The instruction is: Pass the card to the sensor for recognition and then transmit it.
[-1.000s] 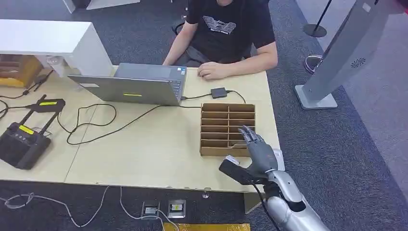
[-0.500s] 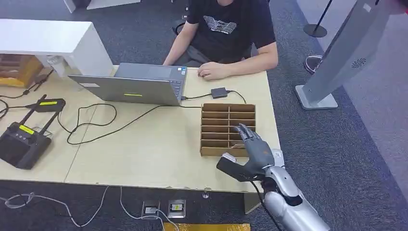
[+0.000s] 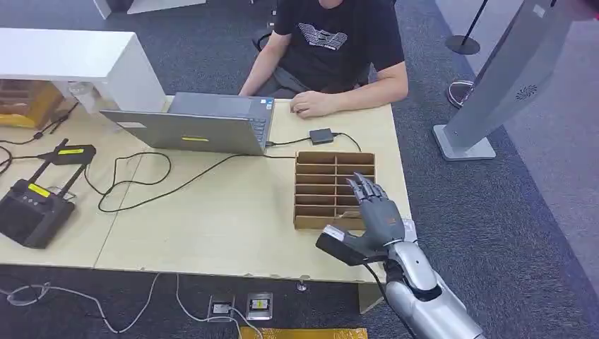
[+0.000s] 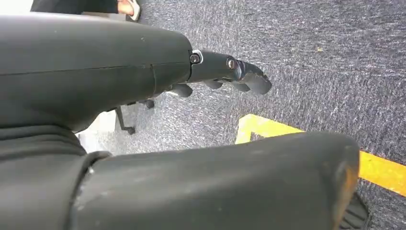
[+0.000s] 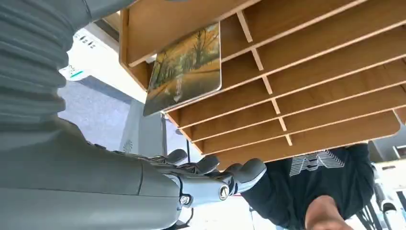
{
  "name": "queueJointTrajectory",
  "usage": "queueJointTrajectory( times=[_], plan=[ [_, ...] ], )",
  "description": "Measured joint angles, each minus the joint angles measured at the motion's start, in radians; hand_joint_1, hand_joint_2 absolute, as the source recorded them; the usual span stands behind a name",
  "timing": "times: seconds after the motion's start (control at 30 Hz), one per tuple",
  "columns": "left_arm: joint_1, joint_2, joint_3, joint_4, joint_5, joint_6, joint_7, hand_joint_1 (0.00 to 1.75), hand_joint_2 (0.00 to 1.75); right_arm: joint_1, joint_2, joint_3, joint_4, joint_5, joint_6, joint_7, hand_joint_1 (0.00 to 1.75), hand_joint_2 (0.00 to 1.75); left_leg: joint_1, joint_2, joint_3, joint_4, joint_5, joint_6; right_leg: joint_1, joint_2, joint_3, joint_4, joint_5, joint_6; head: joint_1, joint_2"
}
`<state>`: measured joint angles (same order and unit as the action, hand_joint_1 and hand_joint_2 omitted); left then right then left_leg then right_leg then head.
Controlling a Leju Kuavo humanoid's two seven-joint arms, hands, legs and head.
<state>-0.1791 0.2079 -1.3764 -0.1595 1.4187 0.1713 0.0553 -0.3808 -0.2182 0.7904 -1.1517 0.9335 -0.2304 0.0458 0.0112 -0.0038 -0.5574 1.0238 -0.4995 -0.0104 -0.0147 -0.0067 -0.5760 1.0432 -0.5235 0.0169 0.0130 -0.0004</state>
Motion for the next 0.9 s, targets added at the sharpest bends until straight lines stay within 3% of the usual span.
queueJointTrajectory(
  times=[0.4, 0.87, 0.9],
  plan=[
    [0.0, -0.002, 0.0, 0.0, -0.001, 0.031, 0.007, 0.0, 0.0, 0.002, 0.0, 0.013, 0.03, 0.038, -0.02, -0.004, 0.0, 1.75, 0.0, 0.0, 0.0, 0.0, 0.0, 0.0, 0.0, 0.0, 0.0, 0.0, 0.0, 0.0, 0.0, 0.0],
    [0.0, -0.008, 0.0, 0.0, 0.003, 0.052, 0.008, 0.0, 0.0, 0.002, 0.007, 0.014, 0.035, 0.037, 0.029, -0.018, 0.0, 1.75, 0.0, 0.0, 0.0, 0.0, 0.0, 0.0, 0.0, 0.0, 0.0, 0.0, 0.0, 0.0, 0.0, 0.0],
    [0.0, -0.011, 0.0, 0.0, 0.005, 0.061, 0.01, 0.0, 0.0, 0.002, 0.011, 0.014, 0.035, 0.036, 0.053, -0.019, 1.75, 1.75, 0.0, 0.0, 0.0, 0.0, 0.0, 0.0, 0.0, 0.0, 0.0, 0.0, 0.0, 0.0, 0.0, 0.0]
  ],
)
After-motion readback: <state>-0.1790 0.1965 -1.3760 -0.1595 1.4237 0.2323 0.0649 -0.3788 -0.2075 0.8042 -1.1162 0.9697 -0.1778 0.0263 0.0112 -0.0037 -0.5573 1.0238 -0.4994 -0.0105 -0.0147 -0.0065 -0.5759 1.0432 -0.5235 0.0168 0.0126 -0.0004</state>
